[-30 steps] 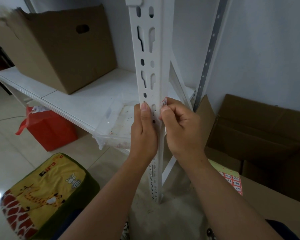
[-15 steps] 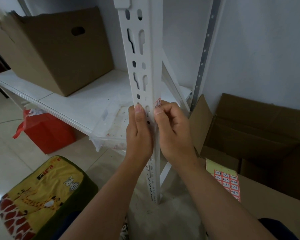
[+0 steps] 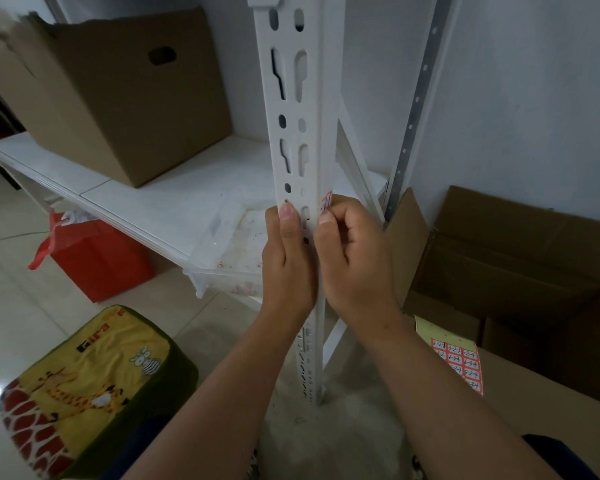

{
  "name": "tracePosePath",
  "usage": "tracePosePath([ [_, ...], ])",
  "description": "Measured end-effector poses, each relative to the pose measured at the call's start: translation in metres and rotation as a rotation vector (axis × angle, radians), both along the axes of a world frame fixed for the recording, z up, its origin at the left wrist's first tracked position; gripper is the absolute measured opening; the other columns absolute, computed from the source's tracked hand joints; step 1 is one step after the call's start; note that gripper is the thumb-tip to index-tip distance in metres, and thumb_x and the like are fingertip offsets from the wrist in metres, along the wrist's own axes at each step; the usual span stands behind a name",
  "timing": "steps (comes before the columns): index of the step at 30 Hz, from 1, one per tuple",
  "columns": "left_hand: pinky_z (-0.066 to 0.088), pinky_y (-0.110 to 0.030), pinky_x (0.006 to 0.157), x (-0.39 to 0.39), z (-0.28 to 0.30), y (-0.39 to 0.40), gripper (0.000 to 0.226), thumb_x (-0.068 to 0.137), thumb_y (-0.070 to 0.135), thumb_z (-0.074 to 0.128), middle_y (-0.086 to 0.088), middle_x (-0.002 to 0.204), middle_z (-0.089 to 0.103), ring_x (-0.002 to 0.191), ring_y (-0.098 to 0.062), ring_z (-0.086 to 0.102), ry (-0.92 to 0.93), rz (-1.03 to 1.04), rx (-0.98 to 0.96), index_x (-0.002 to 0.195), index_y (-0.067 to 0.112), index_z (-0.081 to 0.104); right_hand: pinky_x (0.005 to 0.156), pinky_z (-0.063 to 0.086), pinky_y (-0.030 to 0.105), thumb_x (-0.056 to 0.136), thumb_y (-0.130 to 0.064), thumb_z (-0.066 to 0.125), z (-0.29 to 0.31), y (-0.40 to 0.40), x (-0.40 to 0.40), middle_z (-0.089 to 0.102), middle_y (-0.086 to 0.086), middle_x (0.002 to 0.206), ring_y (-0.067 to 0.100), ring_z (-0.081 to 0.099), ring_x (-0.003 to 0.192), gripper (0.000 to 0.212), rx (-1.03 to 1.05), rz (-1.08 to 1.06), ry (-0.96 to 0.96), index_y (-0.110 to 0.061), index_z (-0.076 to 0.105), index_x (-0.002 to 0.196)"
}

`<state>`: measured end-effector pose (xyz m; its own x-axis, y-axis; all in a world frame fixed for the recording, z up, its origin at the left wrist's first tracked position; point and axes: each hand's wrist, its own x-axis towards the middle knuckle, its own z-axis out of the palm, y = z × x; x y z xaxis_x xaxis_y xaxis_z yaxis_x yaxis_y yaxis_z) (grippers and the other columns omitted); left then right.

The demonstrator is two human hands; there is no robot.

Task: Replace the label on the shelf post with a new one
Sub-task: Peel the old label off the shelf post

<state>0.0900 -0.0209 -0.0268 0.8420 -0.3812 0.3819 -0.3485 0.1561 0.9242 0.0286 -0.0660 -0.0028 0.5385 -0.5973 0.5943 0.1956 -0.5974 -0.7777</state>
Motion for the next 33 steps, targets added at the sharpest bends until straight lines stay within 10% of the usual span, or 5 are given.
tracePosePath([
  [10, 0.052, -0.028, 0.069, -0.002, 0.004, 0.003, 0.042, 0.095, 0.049, 0.021, 0.013, 0.073, 0.055, 0.071, -0.006, 0.056, 0.012, -0.039, -0.009, 0.098, 0.016, 0.047, 0.067, 0.052, 0.014, 0.096, -0.008, 0.050, 0.008, 0.000, -0.007, 0.068, 0.000, 0.084, 0.008, 0.067, 0.082, 0.019, 0.422, 0.214, -0.048, 0.002, 0.060, 0.084],
  [14, 0.054, -0.037, 0.076, 0.000, 0.006, 0.004, 0.049, 0.094, 0.054, 0.023, 0.001, 0.079, 0.058, 0.077, -0.016, 0.059, 0.009, -0.070, -0.013, 0.101, 0.013, 0.049, 0.065, 0.048, 0.009, 0.096, -0.007, 0.050, 0.006, 0.000, -0.008, 0.061, -0.022, 0.076, -0.005, 0.061, 0.077, 0.009, 0.318, 0.197, -0.048, -0.012, 0.054, 0.089],
  [20, 0.053, -0.050, 0.082, 0.000, 0.007, 0.006, 0.058, 0.090, 0.062, 0.025, -0.012, 0.092, 0.060, 0.091, -0.034, 0.061, 0.028, -0.103, -0.010, 0.107, 0.012, 0.050, 0.077, 0.042, 0.002, 0.091, -0.012, 0.052, -0.001, -0.004, -0.005, 0.055, -0.001, 0.097, -0.005, 0.052, 0.093, 0.009, -0.066, -0.045, -0.054, -0.005, 0.056, 0.094],
  [33, 0.051, -0.053, 0.074, 0.001, 0.006, 0.007, 0.038, 0.098, 0.049, 0.021, 0.002, 0.075, 0.055, 0.073, -0.024, 0.056, 0.032, -0.088, 0.027, 0.094, 0.021, 0.047, 0.063, 0.046, 0.010, 0.097, -0.029, 0.046, 0.006, -0.008, -0.010, 0.054, -0.009, 0.075, 0.008, 0.055, 0.075, 0.016, -0.231, -0.092, 0.139, -0.017, 0.055, 0.090],
])
